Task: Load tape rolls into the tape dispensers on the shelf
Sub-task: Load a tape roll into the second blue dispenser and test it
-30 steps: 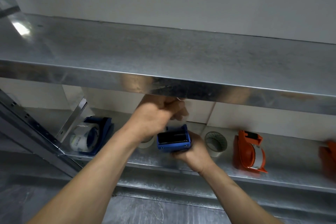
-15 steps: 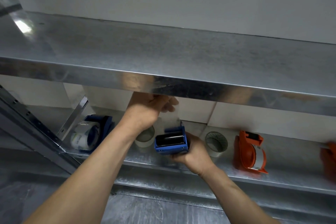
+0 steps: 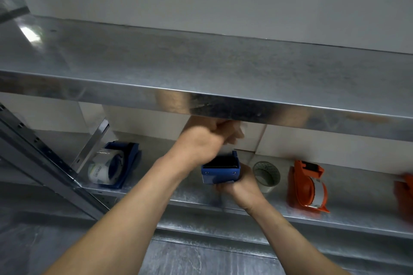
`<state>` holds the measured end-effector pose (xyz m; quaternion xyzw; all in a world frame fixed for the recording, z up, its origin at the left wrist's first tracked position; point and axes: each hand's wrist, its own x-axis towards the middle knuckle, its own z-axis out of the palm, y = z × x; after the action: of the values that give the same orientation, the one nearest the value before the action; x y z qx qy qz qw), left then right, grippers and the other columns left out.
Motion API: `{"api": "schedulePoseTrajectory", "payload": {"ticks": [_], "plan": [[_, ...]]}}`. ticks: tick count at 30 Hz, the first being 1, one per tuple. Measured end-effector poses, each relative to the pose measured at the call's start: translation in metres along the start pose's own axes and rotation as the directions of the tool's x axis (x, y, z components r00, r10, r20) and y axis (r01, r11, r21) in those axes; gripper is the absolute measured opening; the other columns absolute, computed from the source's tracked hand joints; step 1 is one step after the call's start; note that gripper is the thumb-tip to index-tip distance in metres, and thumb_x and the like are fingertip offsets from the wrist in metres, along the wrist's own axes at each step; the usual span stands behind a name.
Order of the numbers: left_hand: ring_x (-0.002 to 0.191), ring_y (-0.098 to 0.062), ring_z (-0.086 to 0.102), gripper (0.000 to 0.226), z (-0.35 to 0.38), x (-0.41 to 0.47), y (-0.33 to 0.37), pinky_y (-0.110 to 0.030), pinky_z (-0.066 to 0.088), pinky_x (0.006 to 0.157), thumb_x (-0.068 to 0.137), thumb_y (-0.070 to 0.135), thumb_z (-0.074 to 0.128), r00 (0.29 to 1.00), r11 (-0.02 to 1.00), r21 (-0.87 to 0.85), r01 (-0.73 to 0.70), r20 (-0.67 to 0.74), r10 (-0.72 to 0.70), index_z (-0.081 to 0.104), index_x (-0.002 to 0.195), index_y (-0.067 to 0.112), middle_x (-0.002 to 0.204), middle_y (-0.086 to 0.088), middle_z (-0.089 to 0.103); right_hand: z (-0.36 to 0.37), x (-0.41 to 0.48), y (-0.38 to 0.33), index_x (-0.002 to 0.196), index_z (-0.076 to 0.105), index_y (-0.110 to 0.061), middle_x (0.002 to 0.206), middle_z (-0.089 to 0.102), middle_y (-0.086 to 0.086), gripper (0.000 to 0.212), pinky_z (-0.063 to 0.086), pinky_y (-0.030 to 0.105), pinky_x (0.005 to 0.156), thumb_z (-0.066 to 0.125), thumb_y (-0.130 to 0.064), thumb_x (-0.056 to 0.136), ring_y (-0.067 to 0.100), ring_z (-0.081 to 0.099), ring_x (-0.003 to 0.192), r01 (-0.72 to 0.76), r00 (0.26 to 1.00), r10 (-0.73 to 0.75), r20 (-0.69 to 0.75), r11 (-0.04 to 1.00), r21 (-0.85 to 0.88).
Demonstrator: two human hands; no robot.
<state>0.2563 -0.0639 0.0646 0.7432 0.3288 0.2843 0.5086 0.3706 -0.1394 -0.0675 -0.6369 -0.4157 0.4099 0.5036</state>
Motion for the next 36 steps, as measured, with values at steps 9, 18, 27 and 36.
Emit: {"api": "schedulePoseTrajectory", "payload": {"ticks": [9, 18, 27, 36], "plan": [[0.062, -0.004, 0.068, 0.031, -0.017, 0.0, -0.008, -0.019, 0.055, 0.065, 0.099, 0.018, 0.053, 0.995, 0.998, 0.064, 0.008, -0.103, -0.001, 0.073, 0.079, 0.007, 0.066, 0.01, 0.072, -0.003, -0.003, 0.003, 0.086, 0.071, -0.026, 0.079, 0.076, -0.012, 0.047, 0.052, 0.018, 0.065, 0.081, 0.011, 0.058, 0.005, 0.071, 0.076, -0.058, 0.998, 0.06, 0.033, 0.996, -0.07], [0.059, -0.006, 0.068, 0.027, -0.028, -0.002, -0.016, -0.019, 0.054, 0.06, 0.098, 0.018, 0.054, 0.989, 0.998, 0.056, -0.031, -0.141, 0.039, 0.072, 0.08, 0.006, 0.066, 0.012, 0.073, -0.002, -0.009, 0.003, 0.091, 0.07, -0.024, 0.084, 0.076, -0.007, 0.047, 0.052, 0.016, 0.067, 0.081, 0.011, 0.061, 0.004, 0.071, 0.081, -0.08, 0.99, 0.091, 0.105, 0.992, -0.099], [0.072, -0.01, 0.072, 0.021, -0.025, -0.005, -0.01, -0.02, 0.056, 0.068, 0.097, 0.015, 0.056, 0.998, 0.998, 0.047, -0.046, -0.047, 0.048, 0.07, 0.082, 0.017, 0.081, 0.006, 0.075, 0.0, -0.005, -0.001, 0.088, 0.07, -0.025, 0.081, 0.076, -0.009, 0.04, 0.053, 0.016, 0.066, 0.082, -0.001, 0.058, 0.004, 0.07, 0.075, -0.062, 0.99, 0.076, 0.121, 0.991, -0.116], [0.061, -0.01, 0.069, 0.029, -0.029, 0.002, -0.019, -0.022, 0.054, 0.061, 0.096, 0.01, 0.055, 0.984, 1.0, -0.029, 0.0, -0.177, -0.005, 0.071, 0.072, 0.01, 0.069, 0.003, 0.075, -0.003, -0.011, 0.006, 0.099, 0.069, -0.025, 0.093, 0.076, -0.004, 0.041, 0.055, 0.018, 0.075, 0.082, -0.008, 0.063, 0.008, 0.071, 0.086, -0.025, 0.99, 0.049, 0.134, 0.983, -0.18]]}}
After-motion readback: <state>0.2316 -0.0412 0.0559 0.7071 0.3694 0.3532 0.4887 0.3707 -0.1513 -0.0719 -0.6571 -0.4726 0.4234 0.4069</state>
